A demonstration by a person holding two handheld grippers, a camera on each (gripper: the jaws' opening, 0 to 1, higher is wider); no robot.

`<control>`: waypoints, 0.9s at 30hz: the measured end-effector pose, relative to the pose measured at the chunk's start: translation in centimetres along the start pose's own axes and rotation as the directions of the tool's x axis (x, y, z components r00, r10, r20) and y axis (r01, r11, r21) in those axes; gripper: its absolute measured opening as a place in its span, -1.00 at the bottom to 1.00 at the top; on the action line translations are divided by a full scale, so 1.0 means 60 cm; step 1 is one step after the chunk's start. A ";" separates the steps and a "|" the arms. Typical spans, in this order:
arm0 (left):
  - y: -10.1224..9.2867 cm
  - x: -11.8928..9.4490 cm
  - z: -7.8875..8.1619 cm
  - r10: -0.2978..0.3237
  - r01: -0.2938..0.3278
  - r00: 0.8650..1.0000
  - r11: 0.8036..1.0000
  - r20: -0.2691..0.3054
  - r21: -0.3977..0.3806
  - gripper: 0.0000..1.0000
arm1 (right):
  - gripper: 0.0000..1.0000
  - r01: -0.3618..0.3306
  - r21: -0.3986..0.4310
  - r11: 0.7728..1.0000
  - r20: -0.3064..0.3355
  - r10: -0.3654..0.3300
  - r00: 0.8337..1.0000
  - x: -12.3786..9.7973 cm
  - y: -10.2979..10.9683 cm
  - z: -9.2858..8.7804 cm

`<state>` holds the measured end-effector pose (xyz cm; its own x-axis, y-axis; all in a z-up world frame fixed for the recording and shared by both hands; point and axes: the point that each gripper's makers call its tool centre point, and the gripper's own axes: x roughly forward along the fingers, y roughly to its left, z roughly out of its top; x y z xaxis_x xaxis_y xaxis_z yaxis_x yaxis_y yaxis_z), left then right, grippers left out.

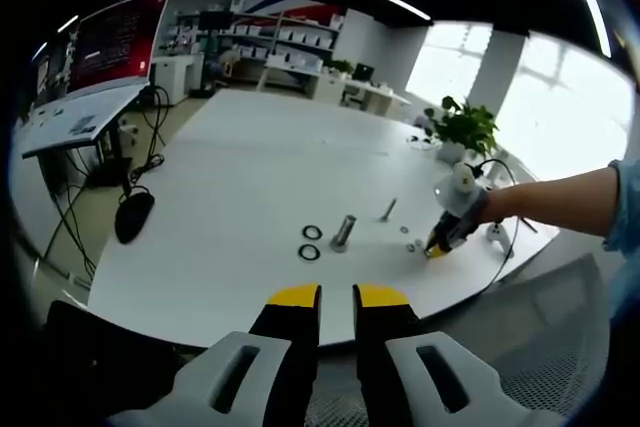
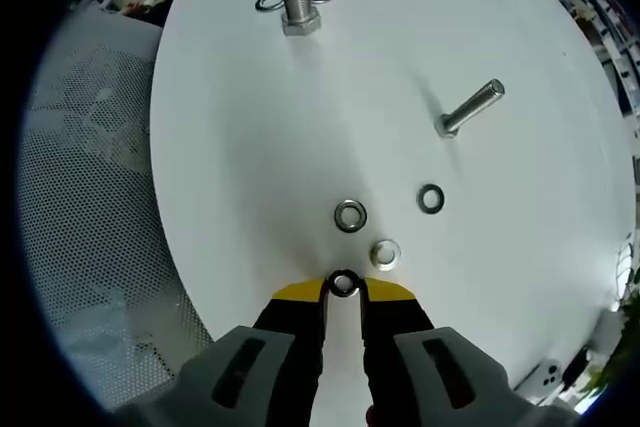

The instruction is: Place the washer onto the threaded stud by aligning its center hole with the stud, sliding it down to the base, and recovering from edge contact or off-axis alignment until the washer reaches the visible bottom stop.

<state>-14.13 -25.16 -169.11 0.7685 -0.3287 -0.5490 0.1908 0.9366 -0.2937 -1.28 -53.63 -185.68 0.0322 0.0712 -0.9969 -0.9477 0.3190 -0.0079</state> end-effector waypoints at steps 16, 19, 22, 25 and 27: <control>0.000 0.000 0.001 -0.003 0.003 1.000 1.000 0.004 0.001 -0.80 | -0.71 0.002 0.003 1.000 0.000 -0.002 1.000 0.000 -0.001 0.000; -0.001 0.000 0.001 -0.006 0.006 1.000 1.000 0.004 0.004 -0.80 | -0.71 0.004 0.006 1.000 0.010 -0.004 1.000 0.000 0.000 0.000; -0.002 0.000 0.002 -0.008 0.008 1.000 1.000 0.007 0.005 -0.80 | -0.71 0.002 -0.014 1.000 0.010 -0.002 1.000 0.000 0.000 0.000; -0.002 0.000 0.003 -0.010 0.010 1.000 1.000 0.010 0.005 -0.80 | -0.71 0.000 -0.040 0.999 -0.004 -0.001 1.000 0.000 0.002 0.000; -0.003 0.000 0.004 -0.013 0.013 1.000 1.000 0.012 0.007 -0.80 | -0.72 0.000 -0.029 1.000 -0.011 0.000 1.000 0.000 0.001 0.000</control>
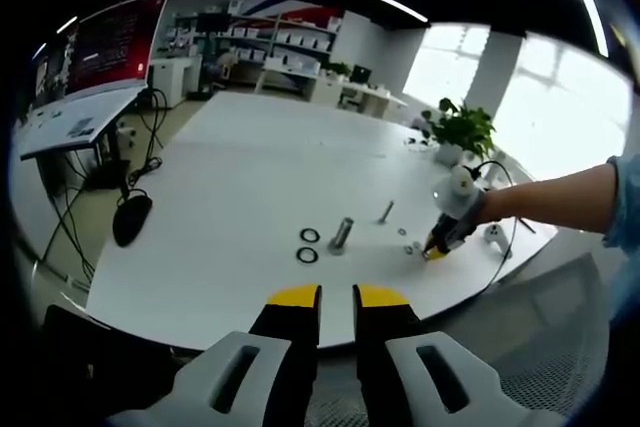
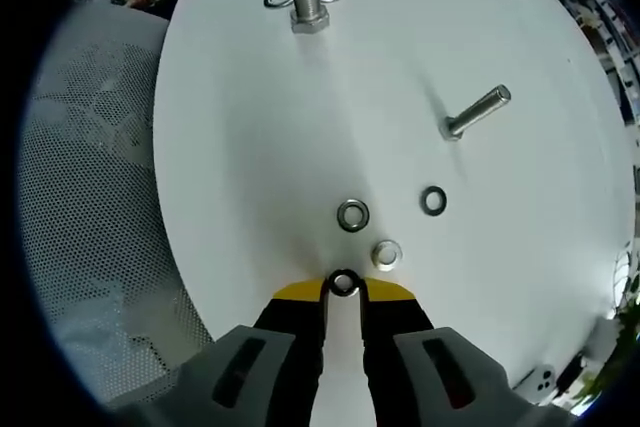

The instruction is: Place the washer onto the threaded stud by aligning its center hole with the stud, sliding it down to the base, and recovering from edge contact or off-axis alignment until the washer reaches the visible bottom stop.

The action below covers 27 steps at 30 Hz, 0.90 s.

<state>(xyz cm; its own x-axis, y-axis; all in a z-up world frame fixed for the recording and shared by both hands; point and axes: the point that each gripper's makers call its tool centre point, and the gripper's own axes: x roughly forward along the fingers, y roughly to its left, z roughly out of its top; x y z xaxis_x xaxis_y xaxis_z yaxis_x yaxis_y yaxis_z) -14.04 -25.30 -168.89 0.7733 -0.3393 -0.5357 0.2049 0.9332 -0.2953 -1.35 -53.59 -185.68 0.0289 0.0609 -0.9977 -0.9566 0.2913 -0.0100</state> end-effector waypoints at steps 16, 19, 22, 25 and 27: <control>-0.002 0.000 0.001 -0.007 0.007 1.000 1.000 0.003 0.005 -0.80 | -0.72 0.028 -0.054 0.998 0.083 -0.024 0.996 -0.032 0.012 0.008; -0.002 0.000 0.002 -0.007 0.006 1.000 1.000 0.006 0.005 -0.80 | -0.72 0.023 -0.060 0.998 0.110 -0.016 0.994 -0.049 0.015 0.013; -0.002 0.001 0.001 -0.007 0.007 1.000 1.000 0.004 0.006 -0.80 | -0.72 0.039 -0.073 0.997 0.130 -0.029 0.991 -0.063 0.011 0.018; -0.002 0.001 0.001 -0.007 0.007 1.000 1.000 0.003 0.006 -0.80 | -0.72 0.052 -0.074 0.996 0.168 -0.039 0.985 -0.077 0.006 0.028; 0.001 0.002 -0.002 0.003 -0.003 1.000 1.000 -0.007 0.001 -0.80 | -0.72 0.059 -0.059 0.997 0.188 -0.047 0.981 -0.087 0.001 0.034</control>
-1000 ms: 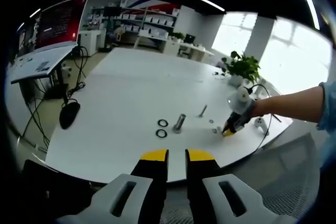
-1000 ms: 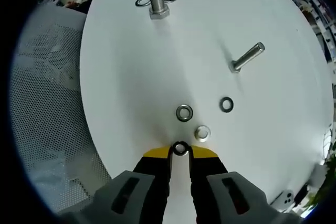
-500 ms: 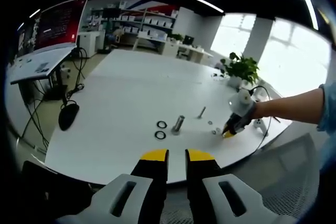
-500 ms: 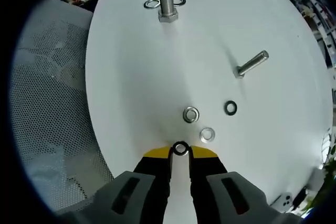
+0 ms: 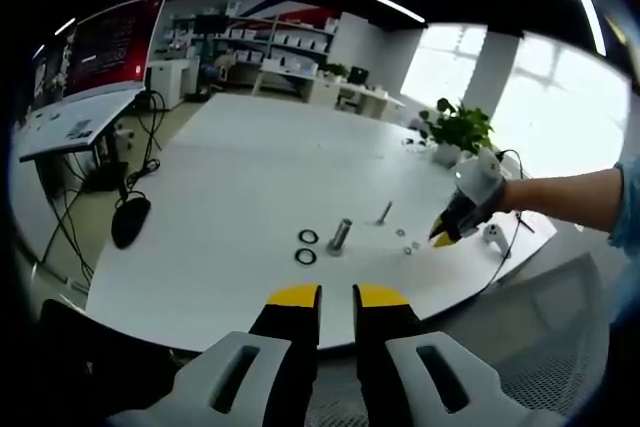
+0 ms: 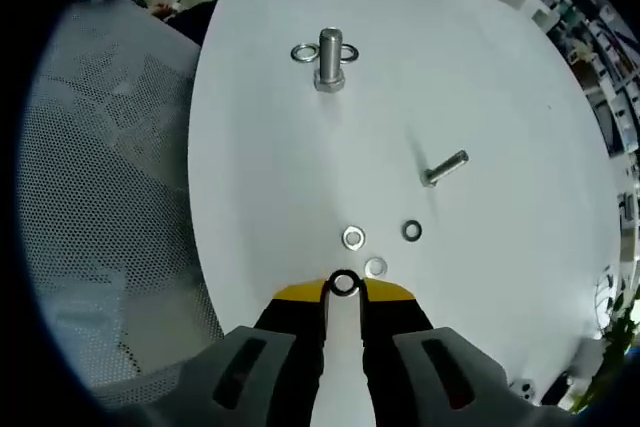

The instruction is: Place the washer onto the threaded stud by aligning its center hole with the stud, sliding it down to the base, and recovering from edge contact or off-axis alignment until the washer reaches the visible bottom stop.

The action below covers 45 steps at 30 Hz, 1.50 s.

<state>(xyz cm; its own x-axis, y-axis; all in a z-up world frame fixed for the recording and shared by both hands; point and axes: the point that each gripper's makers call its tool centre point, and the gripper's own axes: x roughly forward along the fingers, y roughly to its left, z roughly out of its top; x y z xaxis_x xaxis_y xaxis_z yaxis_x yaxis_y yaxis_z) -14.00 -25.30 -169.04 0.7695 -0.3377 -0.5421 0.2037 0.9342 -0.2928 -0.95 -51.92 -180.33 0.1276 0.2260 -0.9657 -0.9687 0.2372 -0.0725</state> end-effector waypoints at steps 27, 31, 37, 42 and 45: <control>-0.001 0.000 -0.002 -0.002 0.002 1.000 1.000 -0.009 0.007 -0.80 | -0.72 0.255 0.024 0.967 0.216 -0.254 0.943 -0.050 -0.094 0.102; 0.001 0.001 -0.002 0.004 -0.003 1.000 1.000 -0.011 0.015 -0.80 | -0.72 0.259 0.034 0.965 0.227 -0.260 0.939 -0.047 -0.102 0.111; 0.005 0.001 0.000 0.017 -0.017 1.000 1.000 -0.006 0.016 -0.81 | -0.73 0.215 0.055 0.975 0.204 -0.222 0.953 -0.030 -0.111 0.117; 0.006 0.001 0.000 0.019 -0.019 1.000 1.000 -0.004 0.012 -0.81 | -0.73 0.185 0.072 0.980 0.188 -0.196 0.962 -0.018 -0.120 0.128; 0.006 0.002 0.000 0.019 -0.019 1.000 1.000 -0.002 0.010 -0.81 | -0.73 0.174 0.070 0.982 0.172 -0.184 0.968 -0.010 -0.127 0.133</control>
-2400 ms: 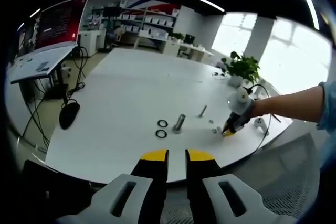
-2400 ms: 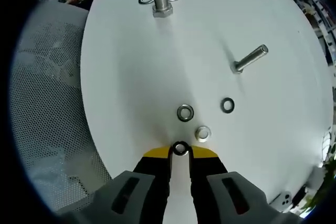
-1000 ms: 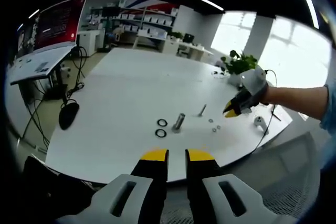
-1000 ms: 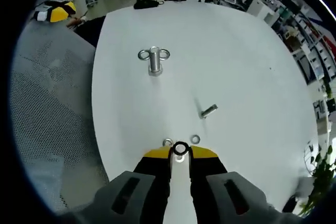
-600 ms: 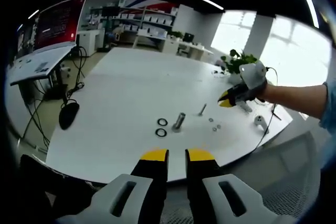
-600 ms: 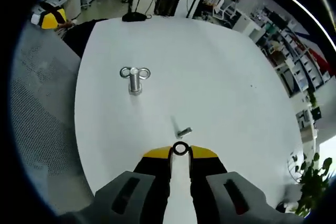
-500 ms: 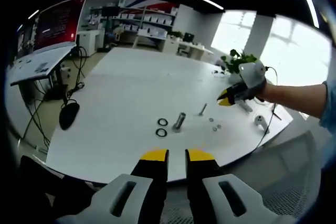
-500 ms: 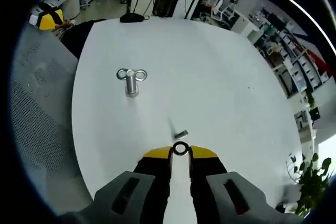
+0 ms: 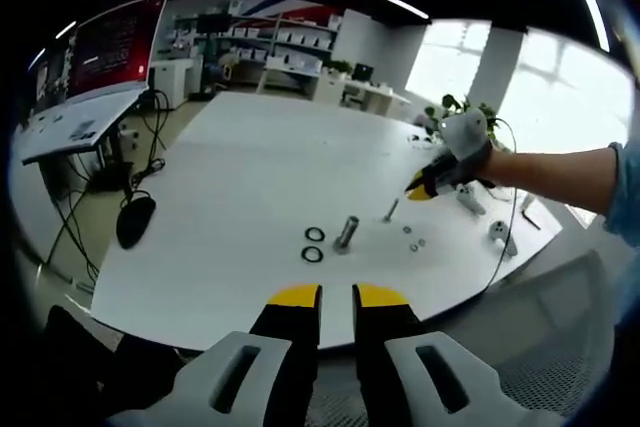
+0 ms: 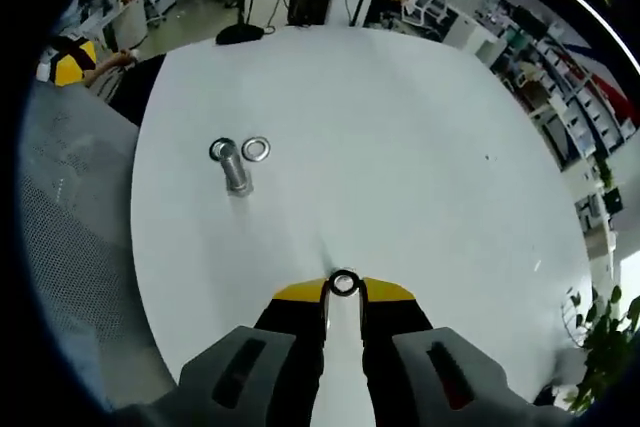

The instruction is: Place the washer onto the threaded stud by aligning its center hole with the stud, sliding it down to the base, and recovering from edge contact or off-axis alignment until the washer reaches the visible bottom stop.

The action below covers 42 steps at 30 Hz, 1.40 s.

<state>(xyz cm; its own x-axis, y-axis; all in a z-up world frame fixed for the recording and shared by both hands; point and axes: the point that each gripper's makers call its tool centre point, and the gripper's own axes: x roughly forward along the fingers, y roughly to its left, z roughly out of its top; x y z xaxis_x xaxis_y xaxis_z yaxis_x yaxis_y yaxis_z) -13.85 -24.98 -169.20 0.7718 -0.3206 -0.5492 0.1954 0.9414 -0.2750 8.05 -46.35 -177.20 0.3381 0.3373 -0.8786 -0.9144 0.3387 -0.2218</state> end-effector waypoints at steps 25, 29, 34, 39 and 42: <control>0.001 0.000 -0.001 0.005 -0.005 1.000 1.000 -0.002 -0.014 -0.82 | -0.73 -0.061 0.020 0.998 -0.080 0.062 0.995 0.035 -0.008 -0.009; 0.002 0.001 0.000 0.006 -0.006 1.000 1.000 0.002 -0.014 -0.82 | -0.73 -0.066 0.017 0.998 -0.093 0.067 0.993 0.037 -0.008 -0.016; 0.002 0.001 0.000 0.008 -0.008 1.000 1.000 0.001 -0.016 -0.82 | -0.73 -0.076 0.012 0.997 -0.100 0.077 0.992 0.042 -0.004 -0.015; 0.003 0.001 -0.001 0.009 -0.009 1.000 1.000 -0.003 -0.017 -0.82 | -0.73 -0.086 0.010 0.996 -0.123 0.087 0.989 0.056 -0.002 -0.020; 0.003 0.001 -0.002 0.009 -0.009 1.000 1.000 -0.005 -0.017 -0.82 | -0.73 -0.097 0.012 0.995 -0.135 0.098 0.986 0.066 0.004 -0.024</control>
<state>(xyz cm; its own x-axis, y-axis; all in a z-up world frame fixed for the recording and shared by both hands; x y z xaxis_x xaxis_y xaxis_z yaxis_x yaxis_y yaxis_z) -13.83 -24.85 -169.35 0.7704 -0.3128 -0.5556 0.1782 0.9423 -0.2834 8.82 -46.21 -181.33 0.2137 0.2469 -0.9452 -0.9402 0.3147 -0.1303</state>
